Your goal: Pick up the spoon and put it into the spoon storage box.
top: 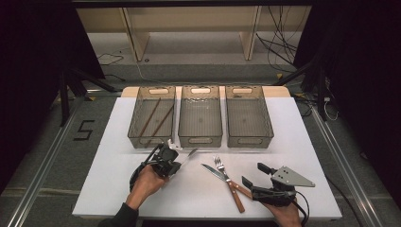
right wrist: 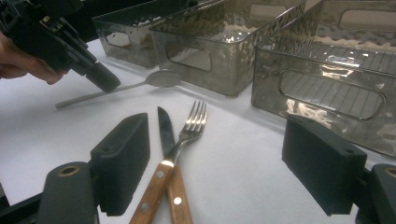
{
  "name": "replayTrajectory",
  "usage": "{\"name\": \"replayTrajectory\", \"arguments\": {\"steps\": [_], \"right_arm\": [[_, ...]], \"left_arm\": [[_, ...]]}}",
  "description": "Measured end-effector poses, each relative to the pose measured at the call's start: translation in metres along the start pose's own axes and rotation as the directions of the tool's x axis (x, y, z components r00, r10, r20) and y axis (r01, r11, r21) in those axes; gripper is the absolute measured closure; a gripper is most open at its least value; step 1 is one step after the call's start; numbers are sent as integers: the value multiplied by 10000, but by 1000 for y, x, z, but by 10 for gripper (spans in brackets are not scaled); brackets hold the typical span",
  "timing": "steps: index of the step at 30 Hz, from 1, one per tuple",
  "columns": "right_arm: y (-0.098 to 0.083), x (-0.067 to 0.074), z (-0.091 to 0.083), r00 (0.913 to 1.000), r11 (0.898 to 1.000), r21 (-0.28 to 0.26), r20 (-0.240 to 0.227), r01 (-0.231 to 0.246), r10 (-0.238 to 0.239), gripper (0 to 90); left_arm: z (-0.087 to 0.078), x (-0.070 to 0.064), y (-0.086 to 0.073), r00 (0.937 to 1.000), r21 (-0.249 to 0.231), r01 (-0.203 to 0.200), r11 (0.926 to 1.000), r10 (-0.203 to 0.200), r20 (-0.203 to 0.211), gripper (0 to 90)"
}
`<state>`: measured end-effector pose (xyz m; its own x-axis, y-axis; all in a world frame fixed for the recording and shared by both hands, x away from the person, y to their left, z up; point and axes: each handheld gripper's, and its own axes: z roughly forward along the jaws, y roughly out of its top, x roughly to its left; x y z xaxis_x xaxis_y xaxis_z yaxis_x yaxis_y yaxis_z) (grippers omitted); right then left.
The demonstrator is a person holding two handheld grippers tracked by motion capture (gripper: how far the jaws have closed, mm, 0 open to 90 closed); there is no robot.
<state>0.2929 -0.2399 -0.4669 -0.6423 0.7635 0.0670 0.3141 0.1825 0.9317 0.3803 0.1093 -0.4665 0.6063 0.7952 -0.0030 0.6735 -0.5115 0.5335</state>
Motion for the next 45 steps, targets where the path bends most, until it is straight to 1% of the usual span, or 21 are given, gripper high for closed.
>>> {"name": "replayTrajectory", "arguments": {"steps": [4,6,9,11,15,18,19,20,21,24,27,28,30,32,35,37,41,44,45], "right_arm": [[0,0,0,10000,10000,-7,-5,-2,2,242],[0,0,0,10000,10000,-1,-5,-2,2,242],[0,0,0,10000,10000,-6,-7,-5,5,242],[0,0,0,10000,10000,-12,0,2,-2,242],[0,0,0,10000,10000,-19,-4,-4,4,242],[0,0,0,10000,10000,-41,4,-7,7,242],[0,0,0,10000,10000,-35,1,-12,12,242],[0,0,0,10000,10000,-29,6,-12,12,242],[0,-1,-1,10000,10000,-33,13,-7,7,242],[0,0,-1,10000,10000,-37,6,0,0,243],[0,0,-1,10000,10000,-35,6,-10,10,242],[0,0,-1,10000,10000,-39,6,-13,13,242],[1,0,-1,10000,10000,-51,9,-7,7,242],[0,0,-1,10000,10000,-52,-2,-39,39,242],[0,0,0,10000,10000,-17,-17,-37,37,242],[0,0,0,10000,10000,-59,-13,-35,35,242],[0,-1,0,10000,10000,-62,-4,-64,64,242],[0,-1,-1,10000,9999,-66,4,-84,84,242],[1,-1,-1,10000,9999,-70,5,-82,82,242]], "left_arm": [[1,1,0,10000,41,30,10000,-30,-38,881],[2,1,-1,9999,95,-10,10000,11,-128,878],[3,1,-1,9999,98,-41,9999,42,-133,878],[2,0,-1,9998,127,-93,9999,96,-184,892],[1,-1,-1,9997,149,-232,9996,233,-89,895],[-2,-3,0,9995,-8,-305,9995,305,-5,895],[-4,-3,0,9994,-130,-357,9993,357,-13,896],[-6,-4,1,9996,-200,-297,9994,297,20,896],[-8,-4,2,9993,-187,-369,9991,370,30,895],[-15,-4,3,9994,-385,-340,9987,343,62,895],[-21,-3,5,9989,-478,-428,9979,437,163,895],[-24,-4,6,9991,-568,-346,9978,359,223,895],[-29,-3,7,9988,-703,-322,9970,348,358,895],[-36,-2,9,9979,-875,-355,9955,401,510,894],[-43,0,14,9980,-1095,-321,9935,379,513,894],[-48,3,17,9974,-1283,-178,9916,265,666,894],[-56,7,25,9975,-1617,-63,9868,175,680,894],[-59,12,33,9968,-1767,7,9843,134,788,893],[-60,13,36,9972,-1803,-1,9836,136,736,893]]}}
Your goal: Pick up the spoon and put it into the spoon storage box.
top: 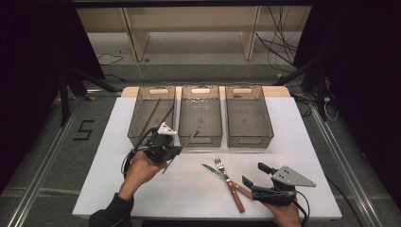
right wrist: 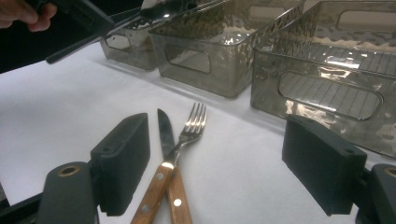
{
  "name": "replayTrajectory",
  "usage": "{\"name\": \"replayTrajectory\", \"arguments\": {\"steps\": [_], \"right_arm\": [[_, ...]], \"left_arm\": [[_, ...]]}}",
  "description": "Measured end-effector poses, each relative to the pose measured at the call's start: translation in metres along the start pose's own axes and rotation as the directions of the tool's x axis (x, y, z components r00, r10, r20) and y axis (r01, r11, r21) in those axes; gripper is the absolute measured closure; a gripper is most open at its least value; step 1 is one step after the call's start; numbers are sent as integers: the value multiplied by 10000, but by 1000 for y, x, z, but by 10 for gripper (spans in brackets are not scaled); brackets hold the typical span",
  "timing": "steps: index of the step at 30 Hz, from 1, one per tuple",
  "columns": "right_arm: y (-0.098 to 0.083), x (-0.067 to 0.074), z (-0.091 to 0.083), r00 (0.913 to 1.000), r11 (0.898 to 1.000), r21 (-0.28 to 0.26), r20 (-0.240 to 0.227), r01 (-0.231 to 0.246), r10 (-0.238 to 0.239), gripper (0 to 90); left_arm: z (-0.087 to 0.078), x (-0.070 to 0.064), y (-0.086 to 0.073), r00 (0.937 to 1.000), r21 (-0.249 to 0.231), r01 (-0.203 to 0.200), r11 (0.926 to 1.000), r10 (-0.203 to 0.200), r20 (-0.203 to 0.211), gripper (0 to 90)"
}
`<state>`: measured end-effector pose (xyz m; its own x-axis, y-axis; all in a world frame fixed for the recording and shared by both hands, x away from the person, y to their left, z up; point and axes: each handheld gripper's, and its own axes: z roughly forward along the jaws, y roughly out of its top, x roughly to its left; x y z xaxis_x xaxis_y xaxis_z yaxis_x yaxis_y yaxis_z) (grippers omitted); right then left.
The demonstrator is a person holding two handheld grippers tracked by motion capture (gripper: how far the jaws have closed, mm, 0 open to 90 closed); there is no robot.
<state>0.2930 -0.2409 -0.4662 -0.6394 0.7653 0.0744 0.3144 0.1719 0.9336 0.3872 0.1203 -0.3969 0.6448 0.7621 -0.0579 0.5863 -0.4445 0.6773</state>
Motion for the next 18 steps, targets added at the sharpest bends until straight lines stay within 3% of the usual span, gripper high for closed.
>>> {"name": "replayTrajectory", "arguments": {"steps": [14,18], "right_arm": [[0,-1,-1,10000,10000,-46,-20,-50,49,242],[0,-1,0,10000,10000,-28,-39,-44,44,242]], "left_arm": [[-1,21,50,9998,-451,37,9990,-46,-189,893],[5,28,64,9990,-380,-3,9993,-14,-447,893]]}}
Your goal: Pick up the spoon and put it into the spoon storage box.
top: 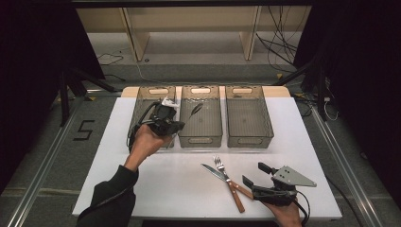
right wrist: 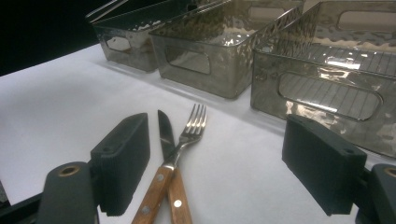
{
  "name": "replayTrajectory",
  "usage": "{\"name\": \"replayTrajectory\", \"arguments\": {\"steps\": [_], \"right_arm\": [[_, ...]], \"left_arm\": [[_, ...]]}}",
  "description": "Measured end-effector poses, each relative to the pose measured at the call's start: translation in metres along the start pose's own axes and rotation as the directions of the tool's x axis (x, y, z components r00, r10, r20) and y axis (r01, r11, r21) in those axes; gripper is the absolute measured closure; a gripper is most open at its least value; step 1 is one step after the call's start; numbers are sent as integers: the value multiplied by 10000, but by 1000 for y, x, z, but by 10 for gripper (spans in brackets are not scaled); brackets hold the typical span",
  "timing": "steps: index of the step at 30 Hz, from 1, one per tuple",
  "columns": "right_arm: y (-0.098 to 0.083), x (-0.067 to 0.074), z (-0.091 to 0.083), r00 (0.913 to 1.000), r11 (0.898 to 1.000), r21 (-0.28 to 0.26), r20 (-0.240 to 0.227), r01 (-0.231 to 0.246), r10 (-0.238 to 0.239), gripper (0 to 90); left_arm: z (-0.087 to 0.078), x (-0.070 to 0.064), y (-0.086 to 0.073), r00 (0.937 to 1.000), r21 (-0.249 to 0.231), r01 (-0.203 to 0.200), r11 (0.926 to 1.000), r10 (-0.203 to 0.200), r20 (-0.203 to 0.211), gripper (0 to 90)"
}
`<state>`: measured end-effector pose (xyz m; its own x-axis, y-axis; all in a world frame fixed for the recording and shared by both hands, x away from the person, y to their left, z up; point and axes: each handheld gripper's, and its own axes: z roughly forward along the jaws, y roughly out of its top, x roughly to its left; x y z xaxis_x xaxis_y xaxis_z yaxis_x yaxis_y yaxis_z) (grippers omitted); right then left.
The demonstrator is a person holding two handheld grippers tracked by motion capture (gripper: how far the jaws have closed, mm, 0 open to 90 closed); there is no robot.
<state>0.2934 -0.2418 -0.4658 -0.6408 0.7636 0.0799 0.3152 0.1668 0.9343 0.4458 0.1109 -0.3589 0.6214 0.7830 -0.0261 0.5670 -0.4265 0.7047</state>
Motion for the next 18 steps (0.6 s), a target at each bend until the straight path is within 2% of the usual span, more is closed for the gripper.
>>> {"name": "replayTrajectory", "arguments": {"steps": [11,15,18], "right_arm": [[0,0,0,10000,10000,-19,-1,-37,37,242],[0,-1,0,10000,10000,-51,-7,-49,49,242],[0,-2,-1,10000,10000,-16,-22,-81,81,242]], "left_arm": [[36,17,35,9996,497,145,9987,-132,-260,893],[50,22,46,9986,850,94,9963,-49,-530,892],[57,26,54,9981,875,185,9960,-133,-599,892]]}}
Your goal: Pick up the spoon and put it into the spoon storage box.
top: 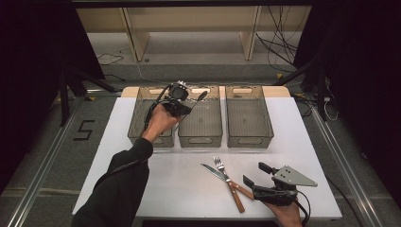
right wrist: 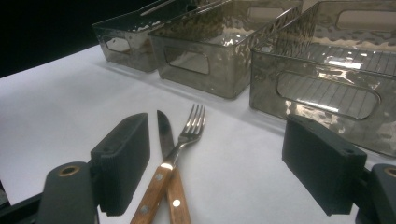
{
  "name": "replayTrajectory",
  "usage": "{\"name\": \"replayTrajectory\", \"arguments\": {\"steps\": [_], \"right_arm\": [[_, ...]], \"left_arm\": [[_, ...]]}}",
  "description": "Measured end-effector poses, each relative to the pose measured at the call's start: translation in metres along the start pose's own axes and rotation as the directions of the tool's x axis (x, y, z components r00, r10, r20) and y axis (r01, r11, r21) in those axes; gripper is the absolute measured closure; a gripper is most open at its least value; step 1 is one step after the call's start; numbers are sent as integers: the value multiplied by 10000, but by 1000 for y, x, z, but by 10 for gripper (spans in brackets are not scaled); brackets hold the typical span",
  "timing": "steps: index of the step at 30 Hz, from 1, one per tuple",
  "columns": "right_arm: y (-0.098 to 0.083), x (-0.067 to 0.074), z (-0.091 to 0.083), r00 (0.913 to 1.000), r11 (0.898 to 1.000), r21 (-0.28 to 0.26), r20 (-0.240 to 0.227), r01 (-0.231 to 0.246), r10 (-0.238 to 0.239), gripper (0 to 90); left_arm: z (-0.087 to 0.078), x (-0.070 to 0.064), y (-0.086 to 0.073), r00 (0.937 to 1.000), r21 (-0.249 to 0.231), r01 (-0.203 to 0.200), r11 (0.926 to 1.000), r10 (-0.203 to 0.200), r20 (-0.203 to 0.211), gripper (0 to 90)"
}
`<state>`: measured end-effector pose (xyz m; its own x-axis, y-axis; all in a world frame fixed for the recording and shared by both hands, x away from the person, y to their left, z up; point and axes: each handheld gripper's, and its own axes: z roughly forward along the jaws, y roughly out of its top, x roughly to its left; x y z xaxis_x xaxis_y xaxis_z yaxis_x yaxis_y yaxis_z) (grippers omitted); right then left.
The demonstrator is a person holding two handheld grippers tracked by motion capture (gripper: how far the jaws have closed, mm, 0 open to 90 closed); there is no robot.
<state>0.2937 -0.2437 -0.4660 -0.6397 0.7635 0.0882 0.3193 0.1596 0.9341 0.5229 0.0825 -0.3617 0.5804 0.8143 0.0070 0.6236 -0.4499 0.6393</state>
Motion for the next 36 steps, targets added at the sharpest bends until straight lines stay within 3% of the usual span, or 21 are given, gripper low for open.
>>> {"name": "replayTrajectory", "arguments": {"steps": [10,29,32,36], "right_arm": [[0,-1,0,10000,10000,-45,-23,-19,19,242],[0,-1,0,10000,10000,-31,-75,-20,19,242],[0,-1,0,10000,10000,-48,-73,-27,26,242],[0,-1,0,10000,10000,-39,-73,-46,45,242]], "left_arm": [[24,10,16,9990,174,368,9992,-364,-252,892],[56,7,16,9975,474,621,9969,-604,-356,877],[57,4,16,9981,528,613,9967,-613,-24,647],[51,1,18,9967,291,742,9968,-751,306,505]]}}
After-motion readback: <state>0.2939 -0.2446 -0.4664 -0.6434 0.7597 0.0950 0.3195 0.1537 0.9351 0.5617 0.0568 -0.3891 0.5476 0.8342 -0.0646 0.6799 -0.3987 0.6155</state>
